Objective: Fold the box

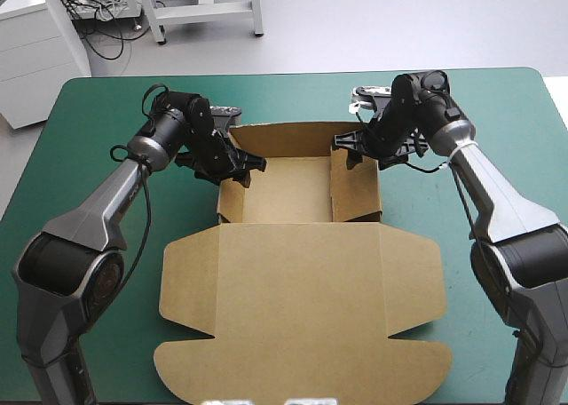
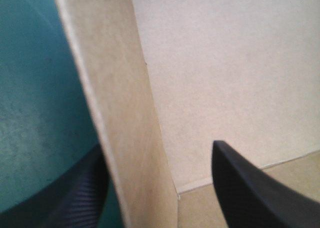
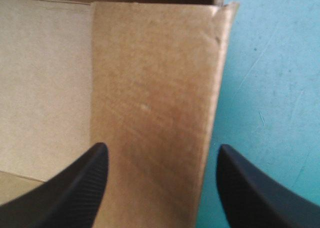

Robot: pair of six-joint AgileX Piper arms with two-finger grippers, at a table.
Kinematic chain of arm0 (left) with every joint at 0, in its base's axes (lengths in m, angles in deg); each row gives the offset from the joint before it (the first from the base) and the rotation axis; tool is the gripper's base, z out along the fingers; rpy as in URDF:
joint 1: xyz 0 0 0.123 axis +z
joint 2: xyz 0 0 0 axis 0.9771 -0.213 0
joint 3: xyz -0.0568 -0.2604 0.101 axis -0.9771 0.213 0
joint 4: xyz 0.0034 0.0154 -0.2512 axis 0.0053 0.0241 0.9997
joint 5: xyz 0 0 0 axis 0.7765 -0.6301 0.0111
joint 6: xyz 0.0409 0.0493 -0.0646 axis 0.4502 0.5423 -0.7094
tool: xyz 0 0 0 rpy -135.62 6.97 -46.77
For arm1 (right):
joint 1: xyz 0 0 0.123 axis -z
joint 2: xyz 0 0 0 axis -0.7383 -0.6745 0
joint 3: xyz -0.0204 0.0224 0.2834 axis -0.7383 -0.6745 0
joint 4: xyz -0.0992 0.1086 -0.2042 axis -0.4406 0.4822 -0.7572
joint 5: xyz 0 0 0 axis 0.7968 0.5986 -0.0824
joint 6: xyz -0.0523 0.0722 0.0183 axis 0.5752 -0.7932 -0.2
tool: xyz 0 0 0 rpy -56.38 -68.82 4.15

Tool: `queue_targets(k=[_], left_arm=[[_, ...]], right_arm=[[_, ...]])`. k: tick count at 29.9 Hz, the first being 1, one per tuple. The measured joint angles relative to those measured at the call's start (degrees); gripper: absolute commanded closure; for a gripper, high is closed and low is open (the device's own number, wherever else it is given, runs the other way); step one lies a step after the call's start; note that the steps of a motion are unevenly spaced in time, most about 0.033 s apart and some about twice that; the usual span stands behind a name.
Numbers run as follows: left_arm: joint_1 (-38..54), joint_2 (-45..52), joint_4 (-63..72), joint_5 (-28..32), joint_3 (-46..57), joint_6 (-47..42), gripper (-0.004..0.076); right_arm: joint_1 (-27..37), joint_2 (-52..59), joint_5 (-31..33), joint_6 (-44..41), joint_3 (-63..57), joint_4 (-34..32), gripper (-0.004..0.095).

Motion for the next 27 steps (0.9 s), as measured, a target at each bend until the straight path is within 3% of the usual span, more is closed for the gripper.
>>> queue_targets(k=[18,22,27], left_arm=[[-0.1,16.2,-8.8,-0.7,0.0,-0.9,0.0183],[-0.1,21.7,-10.6,-1.1,0.0,-0.7,0.0278],[-0.1,29.0,-7.7,-1.3,0.0,3.0,0.0525]], right_arm=[[0.0,13.0,0.2,-1.1,0.0,-0.7,0.0147],[0.0,15.5,0.2,-1.5,0.0,-1.3,0.0147],[0.0,16.6,0.2,-1.7,0.0,-1.5,0.0152]])
